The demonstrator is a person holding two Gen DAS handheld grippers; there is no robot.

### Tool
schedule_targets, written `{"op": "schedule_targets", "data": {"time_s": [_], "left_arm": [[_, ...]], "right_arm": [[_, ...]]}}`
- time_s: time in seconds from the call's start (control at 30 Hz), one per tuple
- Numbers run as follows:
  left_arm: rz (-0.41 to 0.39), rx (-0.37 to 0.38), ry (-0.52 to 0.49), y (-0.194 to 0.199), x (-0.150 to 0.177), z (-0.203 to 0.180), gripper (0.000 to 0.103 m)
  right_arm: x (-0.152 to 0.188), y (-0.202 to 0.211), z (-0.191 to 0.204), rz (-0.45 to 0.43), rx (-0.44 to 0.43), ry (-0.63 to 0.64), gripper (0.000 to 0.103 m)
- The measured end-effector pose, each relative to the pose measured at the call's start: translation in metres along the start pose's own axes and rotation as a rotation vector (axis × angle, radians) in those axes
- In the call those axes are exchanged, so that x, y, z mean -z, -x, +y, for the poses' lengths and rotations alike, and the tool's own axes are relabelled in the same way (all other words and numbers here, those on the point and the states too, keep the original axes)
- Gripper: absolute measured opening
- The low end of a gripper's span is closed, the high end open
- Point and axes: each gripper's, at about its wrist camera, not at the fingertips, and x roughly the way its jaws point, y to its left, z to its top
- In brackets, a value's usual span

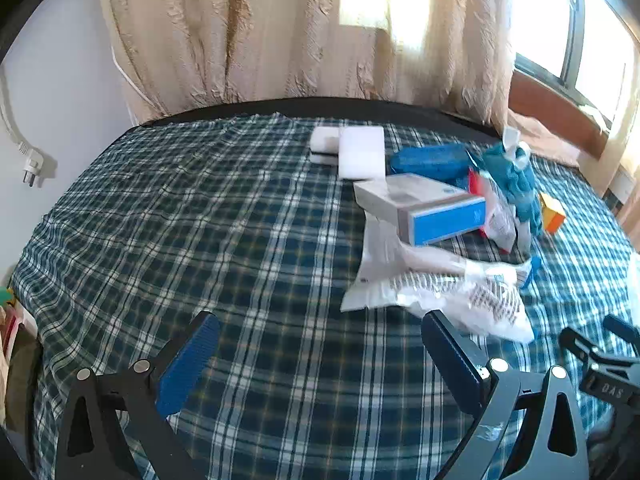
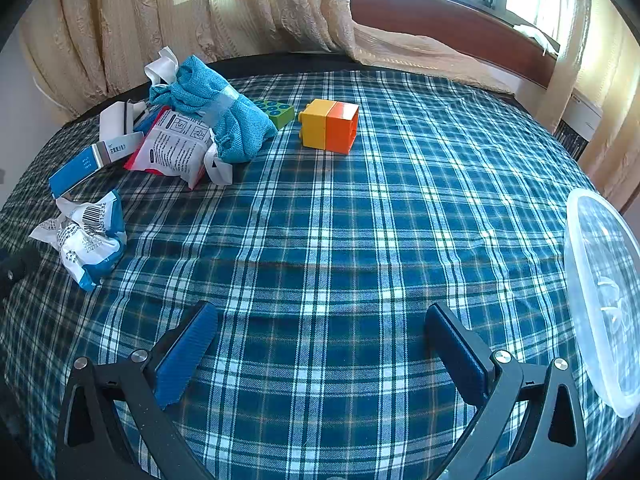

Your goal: Organize objects

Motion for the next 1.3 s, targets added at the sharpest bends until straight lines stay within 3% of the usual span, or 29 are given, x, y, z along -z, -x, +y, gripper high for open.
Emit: {"op": "schedule_targets", "data": {"time_s": [0.17, 0.33, 0.47, 0.63, 0.83, 1.0, 1.23, 1.3], "left_arm": [[-0.012, -0.005, 0.041, -0.004, 0.000, 0.010, 0.103], [-0.012, -0.012, 0.100, -0.008, -0.002, 0.026, 0.103], [-0.020, -0.002, 0.123, -0.006, -0.003, 0.032, 0.103], [-0.039, -0.010, 0.155, -0.003, -0.005, 0.040, 0.103], [-0.048, -0.030, 0.192, 0.000, -0.005, 0.050, 0.103], [-0.037, -0.035, 0.201, -0.004, -0.003, 0.052, 0.103], [-0.016, -0.042, 0.190, -0.010, -0.002, 0.049, 0.103], [-0.012, -0.046, 0.189, -0.011, -0.002, 0.049, 0.103]], "right_arm": [[-0.004, -0.004, -0.002, 0.006, -0.033, 0.016, 0.103], [-0.014, 0.011, 0.004, -0.039, -0.199, 0.018, 0.096], [-0.033, 0.033, 0.043, -0.125, -0.276, 0.159, 0.096], [-0.046, 0.031, 0.088, -0.137, -0.363, 0.295, 0.095], [-0.048, 0.007, 0.127, -0.081, -0.416, 0.449, 0.082], [-0.041, -0.011, 0.146, -0.040, -0.397, 0.552, 0.078], [-0.040, -0.023, 0.153, -0.001, -0.407, 0.569, 0.054], [-0.038, -0.024, 0.152, -0.001, -0.408, 0.564, 0.053]]}}
